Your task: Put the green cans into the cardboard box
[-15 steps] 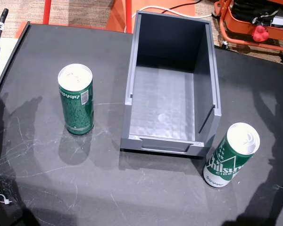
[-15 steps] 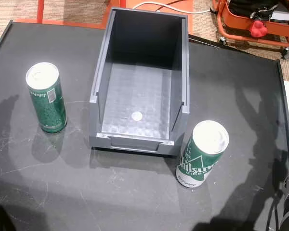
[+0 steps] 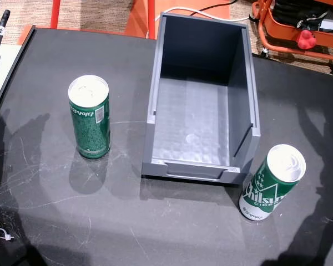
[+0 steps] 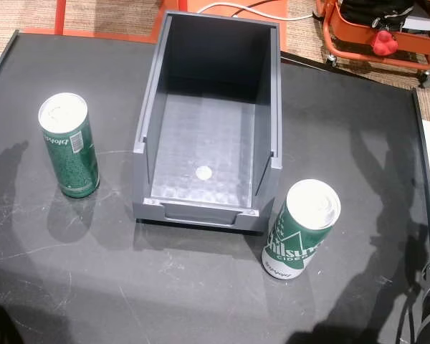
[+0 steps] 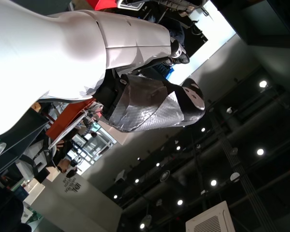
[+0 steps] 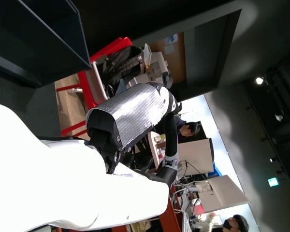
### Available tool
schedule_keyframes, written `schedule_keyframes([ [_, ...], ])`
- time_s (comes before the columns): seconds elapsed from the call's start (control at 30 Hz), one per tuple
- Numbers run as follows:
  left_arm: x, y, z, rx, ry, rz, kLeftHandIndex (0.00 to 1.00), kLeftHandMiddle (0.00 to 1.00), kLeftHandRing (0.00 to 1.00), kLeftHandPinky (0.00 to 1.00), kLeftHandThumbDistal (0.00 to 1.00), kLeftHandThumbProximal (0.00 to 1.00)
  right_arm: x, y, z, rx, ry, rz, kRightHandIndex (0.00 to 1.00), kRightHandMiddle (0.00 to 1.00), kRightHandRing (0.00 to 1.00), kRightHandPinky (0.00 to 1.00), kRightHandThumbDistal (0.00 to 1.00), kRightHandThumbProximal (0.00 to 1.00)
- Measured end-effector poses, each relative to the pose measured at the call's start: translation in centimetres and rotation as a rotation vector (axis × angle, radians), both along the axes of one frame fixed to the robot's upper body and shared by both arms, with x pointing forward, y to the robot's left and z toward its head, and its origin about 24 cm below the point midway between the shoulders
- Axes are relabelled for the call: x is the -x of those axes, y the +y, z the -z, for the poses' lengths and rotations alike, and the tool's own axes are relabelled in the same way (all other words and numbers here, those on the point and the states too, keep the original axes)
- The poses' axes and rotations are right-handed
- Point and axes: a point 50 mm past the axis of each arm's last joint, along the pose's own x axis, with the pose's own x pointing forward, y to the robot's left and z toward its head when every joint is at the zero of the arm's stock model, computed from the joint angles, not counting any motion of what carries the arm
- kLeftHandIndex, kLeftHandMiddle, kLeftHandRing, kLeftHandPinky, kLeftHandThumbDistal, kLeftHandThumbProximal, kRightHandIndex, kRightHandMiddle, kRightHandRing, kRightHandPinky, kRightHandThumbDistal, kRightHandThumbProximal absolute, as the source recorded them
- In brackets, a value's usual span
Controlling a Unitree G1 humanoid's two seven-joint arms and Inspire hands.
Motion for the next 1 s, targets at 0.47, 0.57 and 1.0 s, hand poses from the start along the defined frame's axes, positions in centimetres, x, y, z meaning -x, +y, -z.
schedule_keyframes([
  [0.47, 0.2, 0.3, -0.1, -0.023, -0.008, -0.009, 1.00, 1.00, 1.00, 1.00, 0.21, 0.76, 3.6, -0.1, 1.6, 0.517, 0.064, -0.157, 0.77, 0.82, 0.84, 0.95, 0.93, 0.78],
  [0.57, 0.2, 0.2, -0.1, -0.025, -0.011, -0.006, 1.00, 1.00, 1.00, 1.00, 0.23, 0.77, 4.1, 0.7, 1.6, 0.580, 0.032, -0.217, 0.79, 0.85, 0.87, 0.97, 0.87, 0.79],
  [1.0, 0.2, 0.4, -0.1, -0.028, -0.011, -0.009, 1.00, 1.00, 1.00, 1.00, 0.25, 0.75, 6.3, 2.4, 2.2, 0.679, -0.011, -0.320, 0.80, 0.86, 0.88, 0.98, 0.86, 0.80],
])
